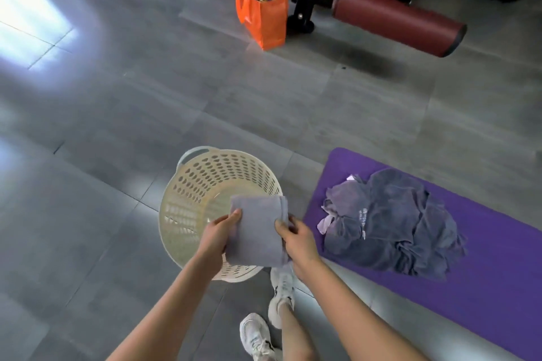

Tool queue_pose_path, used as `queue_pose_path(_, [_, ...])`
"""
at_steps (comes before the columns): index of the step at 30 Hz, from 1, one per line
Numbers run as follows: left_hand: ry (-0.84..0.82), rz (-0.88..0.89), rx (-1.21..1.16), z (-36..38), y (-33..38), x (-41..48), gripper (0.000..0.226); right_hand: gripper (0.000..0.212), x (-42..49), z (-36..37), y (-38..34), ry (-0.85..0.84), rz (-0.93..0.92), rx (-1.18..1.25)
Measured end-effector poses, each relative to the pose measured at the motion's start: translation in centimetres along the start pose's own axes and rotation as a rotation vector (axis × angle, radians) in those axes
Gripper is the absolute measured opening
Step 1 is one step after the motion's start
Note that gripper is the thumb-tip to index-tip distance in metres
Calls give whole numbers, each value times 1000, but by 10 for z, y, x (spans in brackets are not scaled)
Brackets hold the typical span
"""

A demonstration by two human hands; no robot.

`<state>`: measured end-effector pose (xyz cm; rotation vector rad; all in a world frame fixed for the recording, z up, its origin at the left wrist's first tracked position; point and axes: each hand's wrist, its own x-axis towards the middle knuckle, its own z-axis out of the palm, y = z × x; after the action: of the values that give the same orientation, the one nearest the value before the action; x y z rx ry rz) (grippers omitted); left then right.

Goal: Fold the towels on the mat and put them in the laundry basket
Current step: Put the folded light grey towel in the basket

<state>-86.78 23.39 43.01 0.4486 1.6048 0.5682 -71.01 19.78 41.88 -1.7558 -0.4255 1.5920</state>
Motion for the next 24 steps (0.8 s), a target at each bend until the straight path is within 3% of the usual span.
queue_pose_path(11, [153, -43, 5, -60, -2, 197, 27, 22, 179, 120, 36, -78, 228, -23])
queue_pose_path(20, [118, -9, 278, -69, -50, 383, 31, 37, 333, 167, 124, 47, 403, 77])
queue_pose_path(24, [104, 2, 319, -70, -92, 470, 34, 39, 400, 188, 179, 88, 397, 142])
